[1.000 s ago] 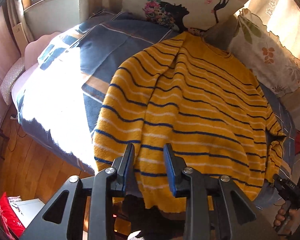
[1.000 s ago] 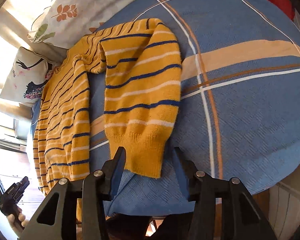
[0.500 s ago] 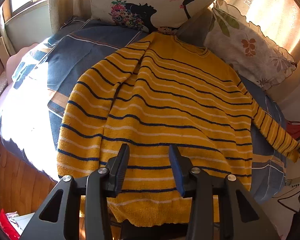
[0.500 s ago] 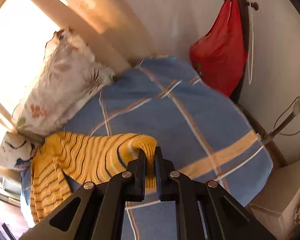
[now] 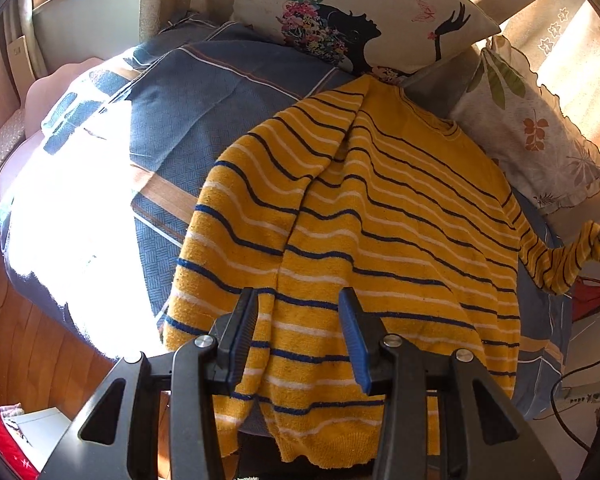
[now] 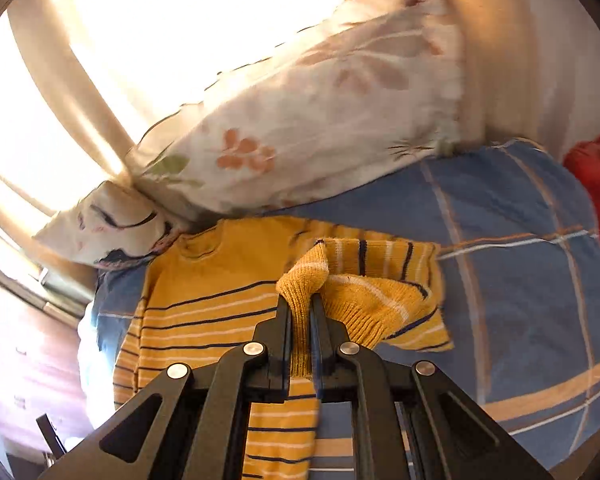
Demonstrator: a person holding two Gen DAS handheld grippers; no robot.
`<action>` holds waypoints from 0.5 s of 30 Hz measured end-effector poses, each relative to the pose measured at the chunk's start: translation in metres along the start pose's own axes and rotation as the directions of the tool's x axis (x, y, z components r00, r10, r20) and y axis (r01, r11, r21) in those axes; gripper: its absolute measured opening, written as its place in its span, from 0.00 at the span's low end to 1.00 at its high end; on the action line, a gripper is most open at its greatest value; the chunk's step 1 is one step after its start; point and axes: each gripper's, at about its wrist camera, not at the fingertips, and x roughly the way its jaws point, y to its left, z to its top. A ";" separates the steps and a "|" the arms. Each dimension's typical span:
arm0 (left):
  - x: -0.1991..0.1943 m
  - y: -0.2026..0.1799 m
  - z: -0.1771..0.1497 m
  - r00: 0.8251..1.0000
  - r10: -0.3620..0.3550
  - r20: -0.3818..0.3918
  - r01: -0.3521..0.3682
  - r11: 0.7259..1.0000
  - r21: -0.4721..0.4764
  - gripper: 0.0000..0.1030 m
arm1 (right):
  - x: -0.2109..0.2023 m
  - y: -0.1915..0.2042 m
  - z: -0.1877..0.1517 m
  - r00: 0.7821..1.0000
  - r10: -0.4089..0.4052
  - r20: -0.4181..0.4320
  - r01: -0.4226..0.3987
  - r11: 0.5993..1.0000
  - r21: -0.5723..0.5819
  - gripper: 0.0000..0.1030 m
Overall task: Fold small clothes
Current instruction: 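Lay the held sleeve across the sweater body and open the right gripper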
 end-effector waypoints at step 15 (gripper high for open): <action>0.008 0.117 0.036 0.998 0.053 -0.022 -0.055 0.992 -0.114 0.40 | 0.270 0.250 -0.029 0.944 0.010 -0.329 -0.107 0.955 -0.278 0.13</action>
